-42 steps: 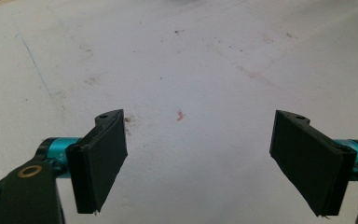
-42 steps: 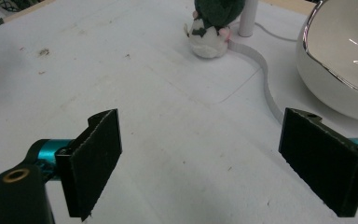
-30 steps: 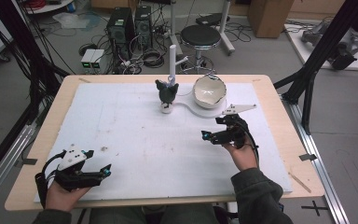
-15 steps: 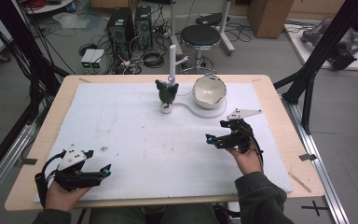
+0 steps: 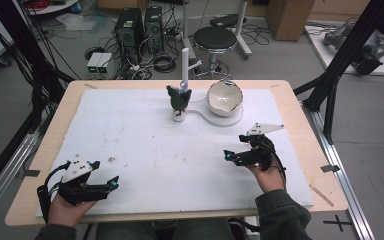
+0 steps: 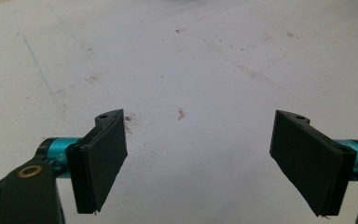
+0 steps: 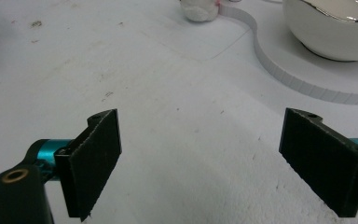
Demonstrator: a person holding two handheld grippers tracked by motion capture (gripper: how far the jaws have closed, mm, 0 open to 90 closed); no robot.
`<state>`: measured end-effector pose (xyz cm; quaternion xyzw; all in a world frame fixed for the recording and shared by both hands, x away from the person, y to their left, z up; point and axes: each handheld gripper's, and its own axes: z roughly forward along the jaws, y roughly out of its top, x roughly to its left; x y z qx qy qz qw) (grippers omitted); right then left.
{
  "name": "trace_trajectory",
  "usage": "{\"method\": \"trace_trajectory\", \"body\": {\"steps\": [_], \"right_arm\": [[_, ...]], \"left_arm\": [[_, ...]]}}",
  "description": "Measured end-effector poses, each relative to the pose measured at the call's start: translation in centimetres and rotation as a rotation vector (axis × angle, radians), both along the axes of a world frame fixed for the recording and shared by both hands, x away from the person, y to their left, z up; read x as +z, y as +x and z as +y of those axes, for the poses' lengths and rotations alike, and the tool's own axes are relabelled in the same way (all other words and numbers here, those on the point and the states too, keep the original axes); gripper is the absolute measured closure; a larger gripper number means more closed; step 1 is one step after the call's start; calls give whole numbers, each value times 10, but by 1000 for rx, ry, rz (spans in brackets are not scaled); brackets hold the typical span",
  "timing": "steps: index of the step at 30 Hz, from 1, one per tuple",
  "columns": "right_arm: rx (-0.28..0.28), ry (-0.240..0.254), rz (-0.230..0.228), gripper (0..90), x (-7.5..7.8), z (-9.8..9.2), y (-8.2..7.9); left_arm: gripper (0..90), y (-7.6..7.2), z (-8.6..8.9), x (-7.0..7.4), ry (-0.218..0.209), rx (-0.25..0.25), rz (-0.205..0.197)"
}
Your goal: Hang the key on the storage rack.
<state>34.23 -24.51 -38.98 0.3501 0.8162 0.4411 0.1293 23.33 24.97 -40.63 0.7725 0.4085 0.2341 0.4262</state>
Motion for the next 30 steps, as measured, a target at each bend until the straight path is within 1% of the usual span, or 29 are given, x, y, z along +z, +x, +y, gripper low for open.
{"method": "trace_trajectory", "body": {"steps": [2,5,6,8,14,16,17,19,22,27,30], "right_arm": [[-3,-1,3,120,-2,-1,-3],[-4,-4,7,120,-4,-3,-5],[0,-4,1,119,-5,-4,-6],[-4,-2,7,120,-6,-5,-8],[-4,2,-1,119,-10,-8,-12],[-7,4,6,119,-10,-9,-14],[-4,3,-1,119,-11,-10,-15],[-10,2,9,119,-11,-11,-17],[-6,5,-1,119,-13,-14,-18],[-17,9,11,119,-15,-17,-22],[-16,6,1,119,-16,-20,-24]], "left_arm": [[190,0,0,0,10,-6,0],[190,0,0,0,13,-5,1],[190,0,0,0,13,-5,2],[190,0,0,0,11,-7,1],[190,0,0,0,5,-4,3],[190,0,0,0,4,-4,3],[190,0,0,0,4,-4,3],[190,-1,0,0,3,-6,2],[190,-1,1,-1,3,-6,3],[191,-1,1,-1,7,-10,5],[191,-1,1,-1,10,-12,6]]}}
